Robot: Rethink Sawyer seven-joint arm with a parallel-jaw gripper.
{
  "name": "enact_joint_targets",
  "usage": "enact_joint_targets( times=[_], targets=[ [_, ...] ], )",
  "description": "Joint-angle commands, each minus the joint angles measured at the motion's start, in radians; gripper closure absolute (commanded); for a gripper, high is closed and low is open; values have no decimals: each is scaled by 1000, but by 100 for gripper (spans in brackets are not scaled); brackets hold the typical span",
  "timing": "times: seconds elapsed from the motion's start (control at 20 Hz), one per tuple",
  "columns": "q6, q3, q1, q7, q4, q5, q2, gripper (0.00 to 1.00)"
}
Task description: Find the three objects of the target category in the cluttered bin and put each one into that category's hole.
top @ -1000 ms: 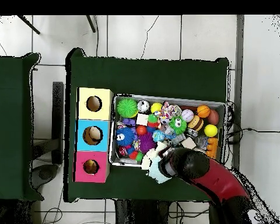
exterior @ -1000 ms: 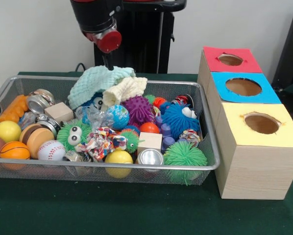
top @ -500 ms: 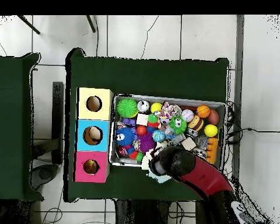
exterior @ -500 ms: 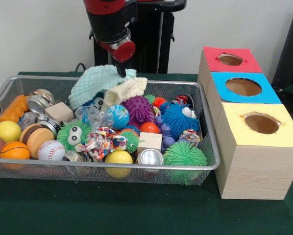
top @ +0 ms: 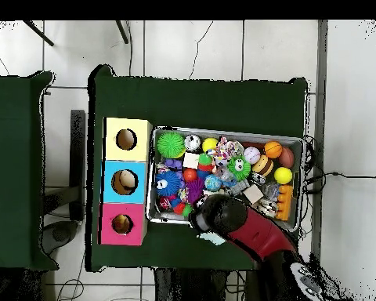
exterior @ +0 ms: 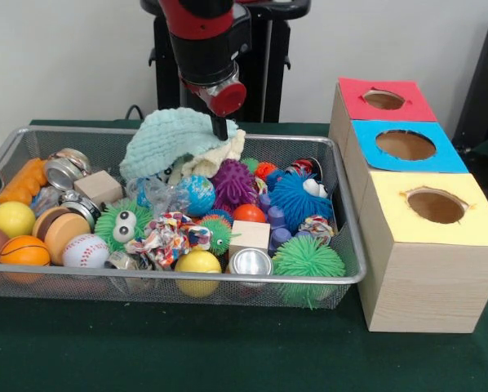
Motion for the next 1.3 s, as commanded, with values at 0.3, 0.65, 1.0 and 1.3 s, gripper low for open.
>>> enact_joint_targets(
  times=[0.3,0.65,1.0,1.3],
  targets=[
    [-133,27,39,247,-39,129,85,100],
    [2,-27,128,294,-4,181,-29,100],
    [49,-44,181,312,-31,248,-47,100],
    [-4,-101,205,291,-165,274,125,100]
  ],
)
